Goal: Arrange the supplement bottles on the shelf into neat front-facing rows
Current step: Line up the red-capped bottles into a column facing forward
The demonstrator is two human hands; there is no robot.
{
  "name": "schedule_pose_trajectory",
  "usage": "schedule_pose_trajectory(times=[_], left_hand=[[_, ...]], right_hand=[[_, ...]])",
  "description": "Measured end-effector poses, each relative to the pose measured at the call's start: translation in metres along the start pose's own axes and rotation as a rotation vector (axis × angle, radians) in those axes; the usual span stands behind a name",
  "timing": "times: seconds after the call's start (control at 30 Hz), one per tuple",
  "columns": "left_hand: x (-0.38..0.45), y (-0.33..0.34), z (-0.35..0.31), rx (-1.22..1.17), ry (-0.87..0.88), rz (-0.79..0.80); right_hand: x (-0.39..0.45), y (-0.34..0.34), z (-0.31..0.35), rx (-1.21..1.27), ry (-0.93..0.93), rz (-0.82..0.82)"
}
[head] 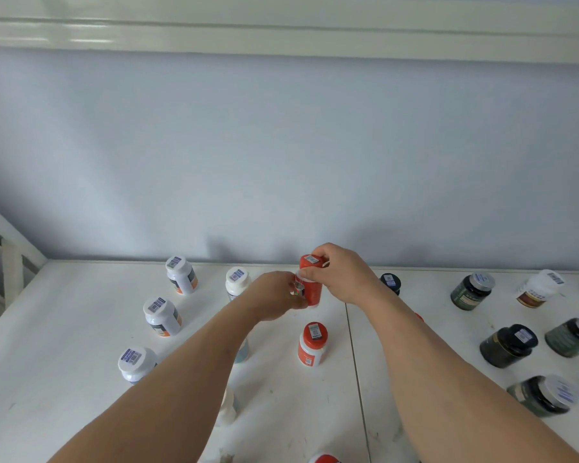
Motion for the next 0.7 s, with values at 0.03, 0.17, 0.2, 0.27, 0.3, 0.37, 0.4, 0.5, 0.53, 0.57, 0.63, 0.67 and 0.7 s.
schedule_pose_trajectory(times=[0.03,0.17,0.2,0.27,0.3,0.37,0.4,0.5,0.53,0.57,0.63,0.67,0.7], left_hand=[[0.000,-0.002,-0.001,-0.021,0.007,0.003],[0.000,-0.007,-0.007,-0.085,0.026,0.025],[0.000,-0.008,-0.008,-0.096,0.029,0.032],[0.002,-0.010,-0.009,-0.116,0.036,0.042],[0.003,-0.010,-0.009,-0.124,0.040,0.047],[0.006,-0.011,-0.008,-0.133,0.047,0.059],[0.006,-0.011,-0.008,-0.138,0.051,0.066],[0.009,-0.010,-0.007,-0.173,0.061,0.079],[0.011,-0.009,-0.007,-0.172,0.065,0.084],[0.012,-0.007,-0.008,-0.165,0.069,0.086],[0.016,-0.005,-0.007,-0.106,0.077,0.067],[0.018,-0.004,-0.007,-0.042,0.085,0.042],[0.020,-0.004,-0.007,0.045,0.091,0.012]], right_hand=[[-0.001,-0.002,0.001,-0.004,0.002,-0.005],[0.000,-0.011,0.006,-0.007,0.005,-0.031],[0.000,-0.013,0.007,-0.010,0.006,-0.036],[0.001,-0.016,0.008,-0.011,0.014,-0.043],[0.002,-0.017,0.008,-0.010,0.018,-0.047],[0.002,-0.018,0.008,-0.013,0.025,-0.053],[0.003,-0.018,0.007,-0.015,0.028,-0.053],[0.004,-0.019,0.006,-0.017,0.033,-0.057],[0.004,-0.019,0.005,-0.018,0.036,-0.058],[0.005,-0.018,0.003,-0.019,0.039,-0.058],[0.006,-0.016,0.000,-0.016,0.041,-0.058],[0.007,-0.015,-0.001,-0.010,0.041,-0.059],[0.008,-0.013,-0.003,0.001,0.043,-0.060]])
Point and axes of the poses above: each hand's wrist, its own x-axis towards the middle knuckle, its own y-axis out of the palm, z = x × y, the point moved 7 cm from there along x, towards the middle knuckle, and after that the axes turned 1 degree about -x, right-handed, at the moved point
